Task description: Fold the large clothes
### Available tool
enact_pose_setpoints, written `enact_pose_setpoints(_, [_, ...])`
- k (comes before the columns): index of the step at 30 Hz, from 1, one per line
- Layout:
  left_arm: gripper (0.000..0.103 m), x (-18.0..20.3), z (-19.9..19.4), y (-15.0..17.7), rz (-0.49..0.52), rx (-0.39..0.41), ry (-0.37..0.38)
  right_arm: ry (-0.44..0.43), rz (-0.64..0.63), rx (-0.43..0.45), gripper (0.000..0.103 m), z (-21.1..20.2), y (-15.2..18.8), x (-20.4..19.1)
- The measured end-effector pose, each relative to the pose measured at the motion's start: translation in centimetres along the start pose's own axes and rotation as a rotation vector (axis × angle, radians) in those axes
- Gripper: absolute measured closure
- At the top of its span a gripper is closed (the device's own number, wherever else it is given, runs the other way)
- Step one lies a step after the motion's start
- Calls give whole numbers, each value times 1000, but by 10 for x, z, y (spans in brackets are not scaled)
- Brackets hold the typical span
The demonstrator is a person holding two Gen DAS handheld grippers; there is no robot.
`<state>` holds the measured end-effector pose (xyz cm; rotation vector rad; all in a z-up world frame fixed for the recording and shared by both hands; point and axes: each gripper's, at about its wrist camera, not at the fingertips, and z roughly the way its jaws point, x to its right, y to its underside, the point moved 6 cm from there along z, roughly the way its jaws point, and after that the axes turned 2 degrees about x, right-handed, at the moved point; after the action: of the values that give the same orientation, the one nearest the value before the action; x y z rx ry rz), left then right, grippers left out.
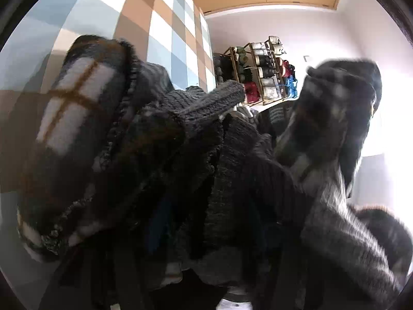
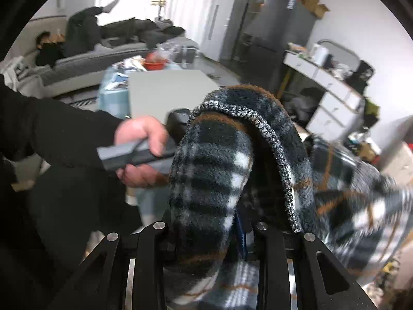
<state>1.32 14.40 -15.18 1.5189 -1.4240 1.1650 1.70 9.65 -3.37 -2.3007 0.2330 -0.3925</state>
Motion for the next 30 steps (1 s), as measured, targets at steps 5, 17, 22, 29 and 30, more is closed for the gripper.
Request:
enact_pose_setpoints(5, [62, 0, -23, 2, 4, -30, -35, -121, -7, -53, 73, 19, -7, -14])
enact_pose_setpoints(17, [62, 21, -155, 43, 84, 278, -337, -220, 140, -279, 70, 76, 0, 6])
enact_pose_setpoints(22, [43, 77, -168, 77, 200, 341, -249, -295, 258, -352, 61, 94, 9, 15])
enact_pose_setpoints(29, [43, 65, -112, 68, 155, 230, -191, -305, 342, -373, 35, 97, 7, 14])
enact_pose_setpoints(30, [43, 54, -110, 65, 120, 224, -171, -317, 365, -365, 21, 94, 7, 14])
